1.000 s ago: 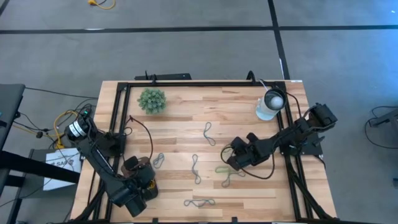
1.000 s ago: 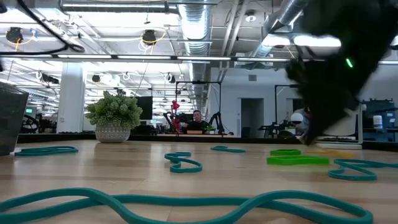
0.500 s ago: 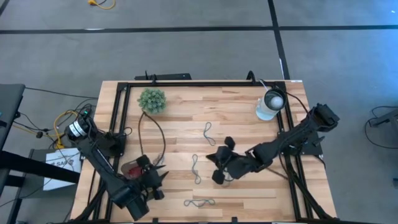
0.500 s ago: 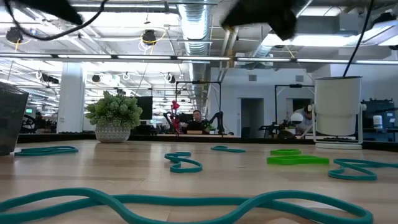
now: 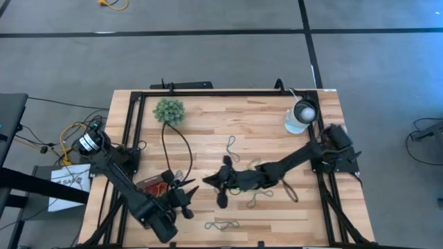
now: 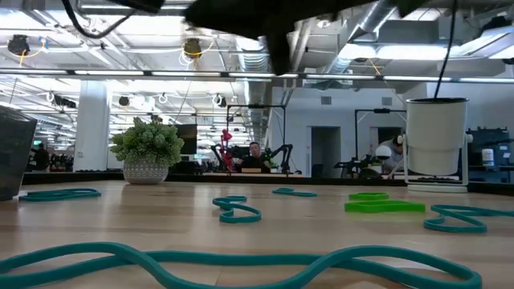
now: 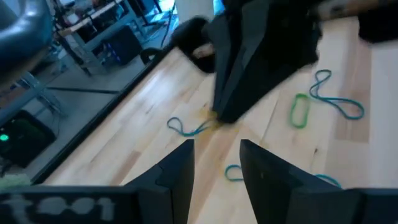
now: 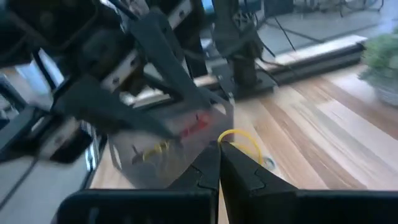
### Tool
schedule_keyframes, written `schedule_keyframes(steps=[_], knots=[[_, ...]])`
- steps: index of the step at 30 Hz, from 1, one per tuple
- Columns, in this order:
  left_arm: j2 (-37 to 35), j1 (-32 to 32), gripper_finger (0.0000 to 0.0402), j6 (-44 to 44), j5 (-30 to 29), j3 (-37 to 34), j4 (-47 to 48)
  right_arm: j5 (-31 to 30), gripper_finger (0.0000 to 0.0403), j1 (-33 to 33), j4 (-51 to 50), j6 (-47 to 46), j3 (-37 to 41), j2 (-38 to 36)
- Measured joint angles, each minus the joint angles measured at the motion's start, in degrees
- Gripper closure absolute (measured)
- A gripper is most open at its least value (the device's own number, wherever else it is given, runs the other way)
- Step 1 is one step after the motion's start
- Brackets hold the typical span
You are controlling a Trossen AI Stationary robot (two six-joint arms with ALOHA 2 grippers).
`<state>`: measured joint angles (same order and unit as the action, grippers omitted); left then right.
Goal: Pick and place items into bin
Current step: Put the yellow rubber band into the black bin
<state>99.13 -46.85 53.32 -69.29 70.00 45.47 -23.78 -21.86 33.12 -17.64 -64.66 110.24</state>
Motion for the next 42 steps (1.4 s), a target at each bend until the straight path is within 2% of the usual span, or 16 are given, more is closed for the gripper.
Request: schedule_keyframes(steps=[5,10,26,31,37,42], knots=[[2.03,1.34,0.0280,-0.37,1.98,-0.02,-0.03,2.19,0.0403,1.58,2.69,1.73,-7.07,8.68],[3.40,1.48,0.0280,-0.18,3.82,-0.52,1.22,4.18,0.0403,2.50,0.10,1.81,-11.58,12.33],[3.58,0.19,0.0280,5.13,4.54,-1.13,4.57,2.83,0.0403,1.67,-6.61,3.07,-11.89,9.62],[3.65,-2.84,0.0280,6.61,2.06,2.97,8.80,2.19,0.0403,1.44,-6.05,3.10,-12.30,8.52],[3.70,-3.71,0.0280,8.83,5.67,4.39,10.54,0.95,0.0403,0.11,-3.36,5.82,-12.22,6.99],[3.70,-3.02,0.0280,8.92,4.89,4.39,10.58,1.01,0.0403,-2.42,-2.78,9.00,-12.23,4.24]])
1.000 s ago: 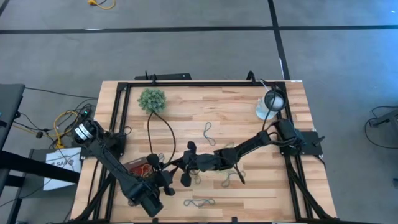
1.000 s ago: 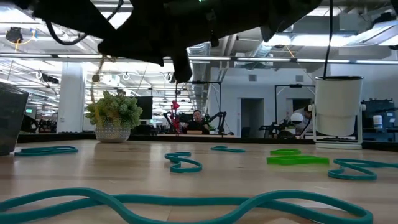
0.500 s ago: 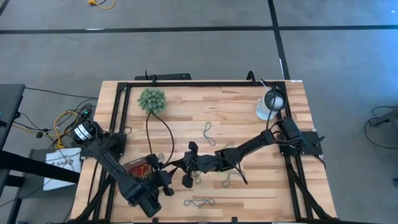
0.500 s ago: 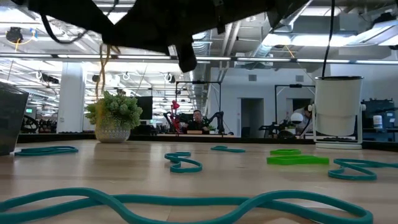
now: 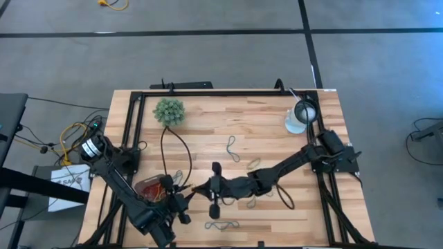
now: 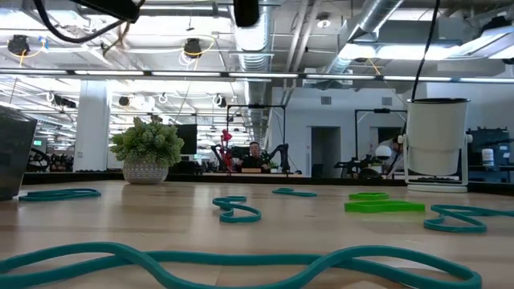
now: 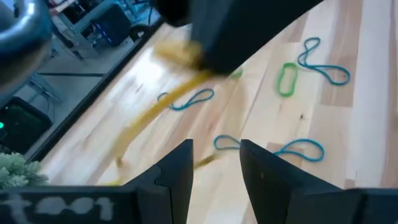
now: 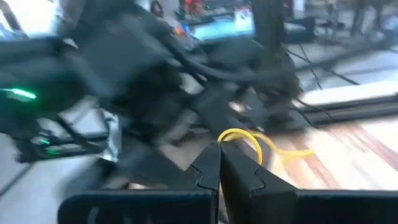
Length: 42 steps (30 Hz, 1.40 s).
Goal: Pick and place items into bin
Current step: Put the yellow rubber band into the black bin
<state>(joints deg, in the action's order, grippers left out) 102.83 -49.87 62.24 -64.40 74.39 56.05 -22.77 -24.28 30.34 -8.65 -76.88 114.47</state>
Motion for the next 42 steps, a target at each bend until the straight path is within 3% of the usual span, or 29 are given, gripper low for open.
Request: schedule_keyframes(steps=[11,19,37,42], knots=[[0.00,0.11,0.0291,-0.88,-2.27,0.00,-0.02,-3.04,0.0403,-0.68,-2.73,0.12,0.13,-0.80],[0.00,0.11,0.0393,-3.91,-0.44,0.00,-0.06,-2.88,0.0394,0.06,-3.07,0.13,0.17,-0.70],[-0.02,0.07,0.0401,-3.99,0.02,0.00,0.48,-2.09,0.0342,0.20,-3.58,0.11,0.24,-0.63],[-0.04,-1.08,0.0401,1.49,2.07,0.51,7.36,-2.10,0.0342,-1.59,-7.35,-1.94,0.24,-0.62]])
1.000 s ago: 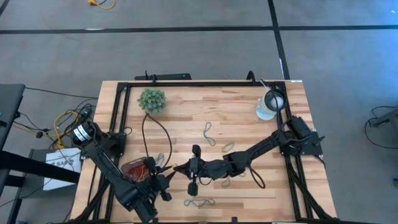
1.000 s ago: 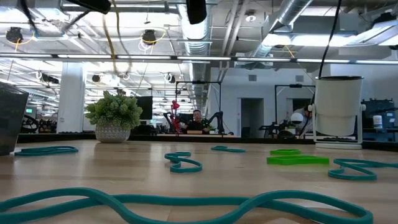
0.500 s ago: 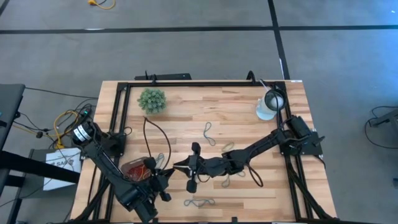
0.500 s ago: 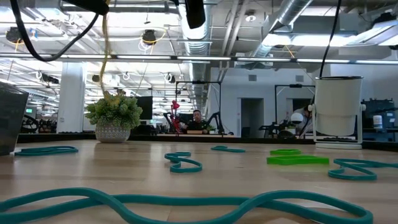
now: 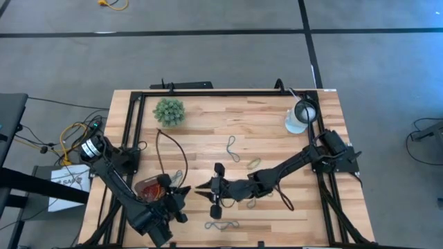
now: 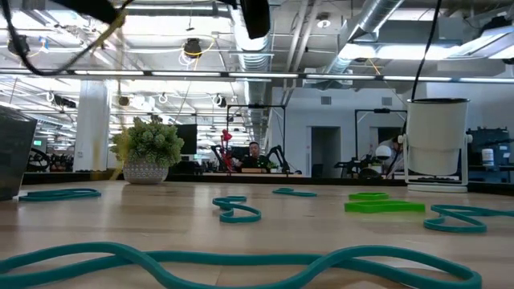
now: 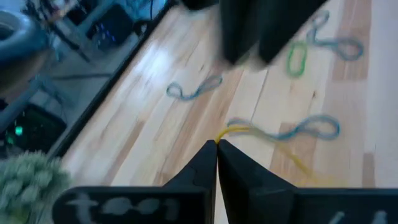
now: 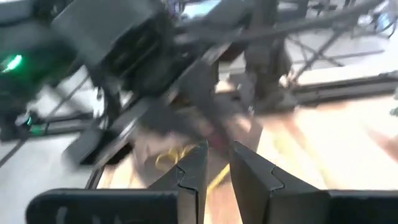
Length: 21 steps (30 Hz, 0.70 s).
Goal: Pick and place items into bin
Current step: Put the yellow rubber band into the black bin
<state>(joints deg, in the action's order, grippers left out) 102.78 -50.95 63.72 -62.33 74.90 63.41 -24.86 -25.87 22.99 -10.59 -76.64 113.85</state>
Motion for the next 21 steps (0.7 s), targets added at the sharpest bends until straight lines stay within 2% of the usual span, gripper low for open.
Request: schedule_keyframes(steps=[6,10,12,15,17,21], knots=[[-0.02,-4.55,0.0401,16.67,5.81,4.66,17.00,-0.42,0.0342,-2.99,-8.83,-3.58,0.02,0.03],[-0.06,-8.96,0.0401,28.22,10.49,7.17,26.95,-0.61,0.0342,-4.14,-10.90,-4.41,0.02,0.03],[-0.40,-10.47,0.0401,28.90,17.08,7.92,26.46,-0.61,0.0342,-4.26,-11.21,-4.41,0.02,0.03],[-1.06,-12.52,0.0401,27.03,31.88,9.07,26.54,-0.70,0.0342,-4.26,-11.50,-4.41,0.02,0.03],[-0.95,-13.32,0.0401,29.12,40.15,9.09,26.52,-0.74,0.0342,-3.94,-11.66,-4.41,0.02,0.03],[-0.83,-14.95,0.0402,33.93,49.55,7.45,26.56,-0.74,0.0342,-3.18,-11.63,-4.47,0.02,0.03]])
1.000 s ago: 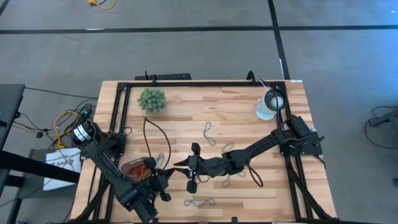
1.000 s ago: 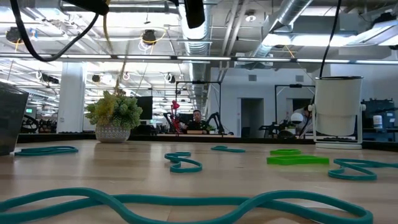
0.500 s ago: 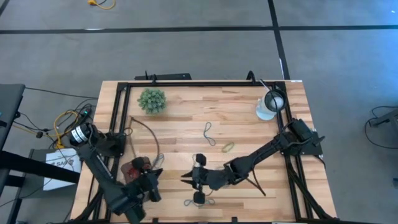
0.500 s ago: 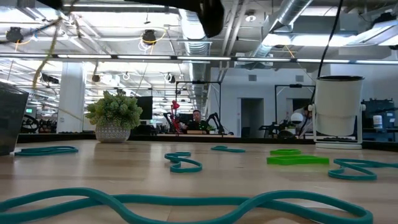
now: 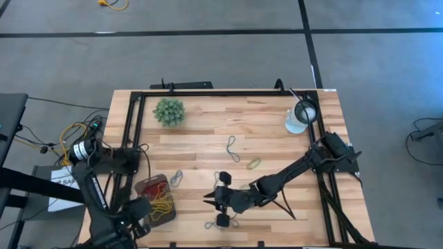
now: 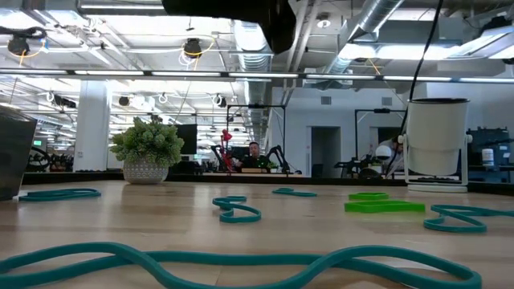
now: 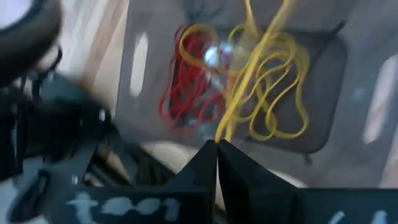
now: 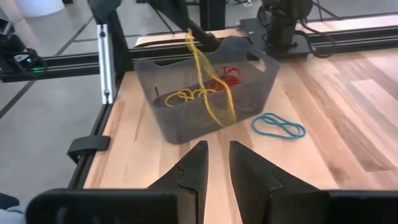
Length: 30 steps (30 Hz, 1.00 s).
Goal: Pick and place items into bin
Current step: Put the yellow rubber band into the black bin
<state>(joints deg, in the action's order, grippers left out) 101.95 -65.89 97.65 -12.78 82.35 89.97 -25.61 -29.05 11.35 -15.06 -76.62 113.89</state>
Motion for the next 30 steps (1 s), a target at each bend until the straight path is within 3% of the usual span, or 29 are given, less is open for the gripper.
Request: schedule_keyframes(steps=[5,12,21,30], knots=[[0.33,-1.14,0.0401,5.44,1.33,-2.83,0.08,0.01,0.0342,0.06,0.00,-0.01,0.00,0.00],[0.33,-0.57,0.0401,5.37,-4.49,-4.96,-0.40,0.04,0.0342,0.28,0.00,0.01,0.00,0.00],[0.33,0.27,0.0401,0.73,-5.66,-4.98,-3.31,0.07,0.0342,0.74,-0.35,-0.01,0.00,0.02],[0.33,0.54,0.0401,-11.39,-6.15,-4.98,-9.09,0.09,0.0342,0.74,-0.42,-0.01,0.00,0.00]])
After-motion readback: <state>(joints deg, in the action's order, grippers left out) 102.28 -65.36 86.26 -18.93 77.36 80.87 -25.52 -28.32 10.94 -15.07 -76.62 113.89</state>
